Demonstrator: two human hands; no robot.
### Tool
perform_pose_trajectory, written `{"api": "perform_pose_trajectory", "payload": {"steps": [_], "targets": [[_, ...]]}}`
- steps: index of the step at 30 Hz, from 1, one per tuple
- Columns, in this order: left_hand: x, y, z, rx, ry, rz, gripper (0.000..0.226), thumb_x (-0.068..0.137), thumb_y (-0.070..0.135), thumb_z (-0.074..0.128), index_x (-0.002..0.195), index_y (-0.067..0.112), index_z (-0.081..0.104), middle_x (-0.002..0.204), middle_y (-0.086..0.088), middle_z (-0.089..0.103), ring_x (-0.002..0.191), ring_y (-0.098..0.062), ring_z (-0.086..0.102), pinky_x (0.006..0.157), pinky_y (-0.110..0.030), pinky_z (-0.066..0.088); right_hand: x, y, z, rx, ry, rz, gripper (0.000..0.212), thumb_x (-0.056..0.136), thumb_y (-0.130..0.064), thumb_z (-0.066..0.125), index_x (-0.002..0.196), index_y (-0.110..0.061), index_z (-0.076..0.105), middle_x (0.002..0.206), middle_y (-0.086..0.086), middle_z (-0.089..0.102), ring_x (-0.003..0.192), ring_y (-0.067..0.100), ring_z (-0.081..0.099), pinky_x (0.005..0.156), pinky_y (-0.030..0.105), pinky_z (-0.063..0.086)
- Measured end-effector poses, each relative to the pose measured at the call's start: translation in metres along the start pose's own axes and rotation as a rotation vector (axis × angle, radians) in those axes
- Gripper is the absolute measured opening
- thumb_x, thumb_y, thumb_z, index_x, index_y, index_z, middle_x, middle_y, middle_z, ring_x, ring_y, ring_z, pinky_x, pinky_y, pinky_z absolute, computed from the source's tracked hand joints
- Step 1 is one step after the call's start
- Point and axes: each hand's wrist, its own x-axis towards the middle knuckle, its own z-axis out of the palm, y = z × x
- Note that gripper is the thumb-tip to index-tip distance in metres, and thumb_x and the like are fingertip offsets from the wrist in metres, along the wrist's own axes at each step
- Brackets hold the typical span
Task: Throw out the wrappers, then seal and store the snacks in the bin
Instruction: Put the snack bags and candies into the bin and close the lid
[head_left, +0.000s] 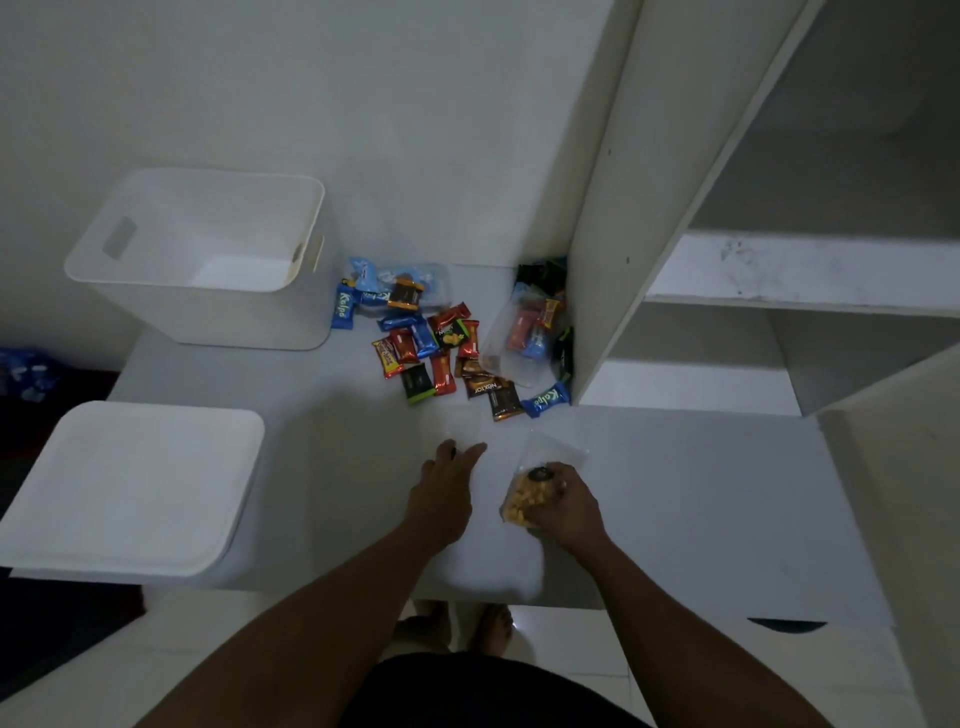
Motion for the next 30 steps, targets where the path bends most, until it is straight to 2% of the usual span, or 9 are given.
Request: {"api": "perform_pose_trajectory", "payload": {"steps": [5, 11, 15, 18, 20, 22, 26, 28, 30], "targets": [[0.002, -0.007, -0.014, -0.069, 0.066, -0.002, 0.059, 0.096, 0.006, 0.049, 0.151, 0.021, 0.033, 0.160, -0.012, 0.020, 0.140, -0.034, 0.036, 0.111, -0.045, 0.040, -0.009, -0.017, 0.003, 0.097, 0.123, -0.093, 0.053, 0.072, -0.009, 0.085, 0.119, -0.015, 0.060, 0.103, -0.007, 0.062, 0.097, 0.011, 0.061, 0.071, -0.002, 0.039], [0.003, -0.013, -0.050, -0.310, 0.396, 0.093, 0.028, 0.089, 0.002, 0.061, 0.117, 0.004, 0.055, 0.118, -0.013, 0.057, 0.101, -0.020, 0.057, 0.086, -0.042, 0.056, -0.005, -0.064, 0.005, 0.188, 0.247, -0.238, 0.056, 0.074, -0.028, 0.085, 0.123, -0.030, 0.059, 0.107, -0.019, 0.061, 0.095, -0.004, 0.059, 0.086, 0.014, 0.048], [0.007, -0.015, -0.093, -0.486, 0.619, 0.016, 0.028, 0.091, 0.013, 0.063, 0.118, 0.007, 0.057, 0.113, -0.009, 0.062, 0.094, -0.012, 0.060, 0.079, -0.018, 0.053, 0.005, -0.114, 0.005, 0.252, 0.319, -0.347, 0.032, 0.093, -0.030, 0.068, 0.123, -0.022, 0.063, 0.106, -0.008, 0.064, 0.092, 0.005, 0.062, 0.075, 0.015, 0.052], [0.013, -0.022, -0.131, -0.482, 0.808, 0.031, 0.033, 0.084, 0.026, 0.074, 0.110, 0.011, 0.060, 0.104, -0.004, 0.065, 0.089, -0.013, 0.064, 0.075, -0.021, 0.055, 0.015, -0.158, 0.008, 0.246, 0.407, -0.488, 0.019, 0.100, -0.023, 0.056, 0.118, -0.019, 0.061, 0.098, -0.009, 0.063, 0.090, 0.013, 0.065, 0.071, 0.024, 0.056], [0.017, -0.030, -0.160, -0.535, 0.895, 0.015, 0.032, 0.083, 0.025, 0.074, 0.109, 0.016, 0.057, 0.100, -0.003, 0.066, 0.085, -0.019, 0.066, 0.073, -0.032, 0.058, 0.019, -0.194, 0.010, 0.290, 0.438, -0.522, 0.026, 0.098, -0.017, 0.058, 0.122, -0.020, 0.050, 0.099, -0.001, 0.061, 0.083, 0.012, 0.064, 0.065, 0.024, 0.054], [0.020, -0.037, -0.192, -0.663, 0.919, -0.022, 0.037, 0.085, 0.025, 0.071, 0.115, 0.024, 0.049, 0.103, 0.003, 0.064, 0.087, -0.021, 0.068, 0.071, -0.041, 0.061, 0.019, -0.232, 0.014, 0.389, 0.466, -0.522, 0.046, 0.093, -0.007, 0.063, 0.131, -0.015, 0.038, 0.097, 0.002, 0.056, 0.075, 0.000, 0.061, 0.061, 0.010, 0.048], [0.033, -0.061, -0.259, -0.815, 0.939, -0.045, 0.085, 0.081, 0.008, 0.075, 0.147, 0.033, 0.026, 0.102, 0.006, 0.061, 0.084, -0.008, 0.065, 0.069, -0.020, 0.058, 0.037, -0.304, 0.027, 0.538, 0.446, -0.472, 0.077, 0.085, -0.007, 0.071, 0.146, -0.022, 0.027, 0.084, -0.001, 0.064, 0.069, 0.002, 0.063, 0.065, 0.016, 0.052], [0.044, -0.081, -0.291, -0.757, 0.996, -0.065, 0.066, 0.081, 0.013, 0.074, 0.139, 0.023, 0.045, 0.100, 0.001, 0.063, 0.084, -0.008, 0.063, 0.074, -0.021, 0.057, 0.050, -0.338, 0.038, 0.527, 0.426, -0.433, 0.047, 0.084, -0.009, 0.067, 0.125, -0.024, 0.049, 0.085, 0.001, 0.066, 0.075, 0.016, 0.066, 0.065, 0.025, 0.055], [0.057, -0.103, -0.318, -0.632, 1.082, -0.070, 0.026, 0.083, 0.020, 0.070, 0.107, 0.011, 0.064, 0.098, -0.005, 0.067, 0.085, -0.015, 0.062, 0.079, -0.028, 0.054, 0.062, -0.372, 0.053, 0.458, 0.447, -0.436, 0.013, 0.083, -0.013, 0.063, 0.093, -0.019, 0.057, 0.080, 0.000, 0.063, 0.077, 0.024, 0.065, 0.066, 0.033, 0.057]]}}
